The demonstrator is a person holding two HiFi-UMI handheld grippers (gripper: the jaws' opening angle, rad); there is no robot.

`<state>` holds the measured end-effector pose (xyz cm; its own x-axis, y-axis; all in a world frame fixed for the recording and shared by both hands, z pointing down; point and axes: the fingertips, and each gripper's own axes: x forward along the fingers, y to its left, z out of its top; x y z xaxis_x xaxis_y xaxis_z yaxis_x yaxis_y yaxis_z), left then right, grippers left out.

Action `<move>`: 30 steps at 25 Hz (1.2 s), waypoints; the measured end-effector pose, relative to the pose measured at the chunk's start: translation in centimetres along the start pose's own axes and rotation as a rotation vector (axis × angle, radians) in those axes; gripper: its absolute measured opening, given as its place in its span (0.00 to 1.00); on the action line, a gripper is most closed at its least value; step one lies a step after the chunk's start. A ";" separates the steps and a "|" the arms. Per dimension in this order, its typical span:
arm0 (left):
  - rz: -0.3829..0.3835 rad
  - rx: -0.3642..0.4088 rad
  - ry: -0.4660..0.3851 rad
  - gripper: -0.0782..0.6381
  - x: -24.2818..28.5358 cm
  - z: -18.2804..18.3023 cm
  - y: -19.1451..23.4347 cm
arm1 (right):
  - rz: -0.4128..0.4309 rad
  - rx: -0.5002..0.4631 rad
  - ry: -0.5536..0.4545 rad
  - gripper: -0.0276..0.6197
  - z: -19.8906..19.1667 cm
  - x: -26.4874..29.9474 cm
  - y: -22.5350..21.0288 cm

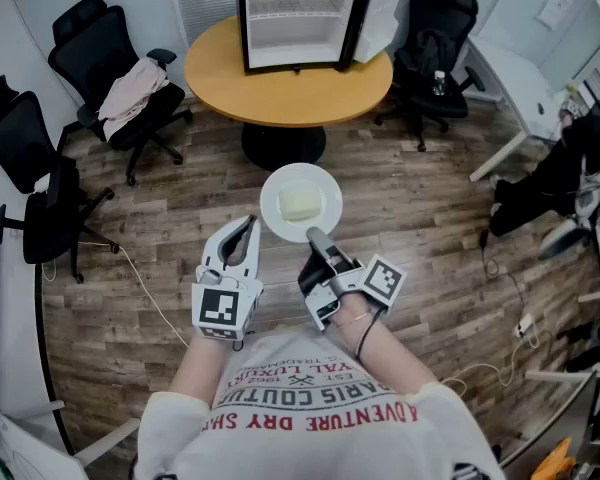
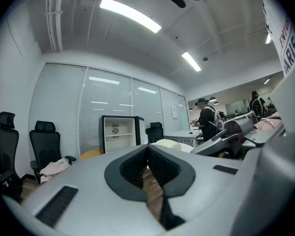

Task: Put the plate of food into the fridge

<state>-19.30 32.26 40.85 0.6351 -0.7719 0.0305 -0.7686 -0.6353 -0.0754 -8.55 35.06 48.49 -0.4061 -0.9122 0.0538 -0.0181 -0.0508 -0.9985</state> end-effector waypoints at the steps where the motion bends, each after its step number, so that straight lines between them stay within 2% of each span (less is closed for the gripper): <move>1: 0.000 0.000 -0.001 0.15 0.1 -0.1 0.1 | 0.001 0.001 0.000 0.10 0.0 0.1 -0.1; 20: -0.013 -0.010 0.021 0.15 1.6 -1.1 1.0 | -0.035 0.007 -0.012 0.10 2.0 1.7 -1.0; 23: 0.008 -0.015 0.030 0.15 2.7 -1.5 1.6 | -0.029 0.009 0.005 0.10 2.9 2.9 -1.1; 30: 0.083 -0.030 0.045 0.16 8.8 -1.7 2.9 | -0.034 0.003 0.099 0.10 7.4 7.3 -1.3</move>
<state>-16.06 23.55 42.64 0.5654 -0.8218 0.0704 -0.8209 -0.5689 -0.0493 -4.74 25.42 50.19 -0.4933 -0.8656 0.0863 -0.0301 -0.0822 -0.9962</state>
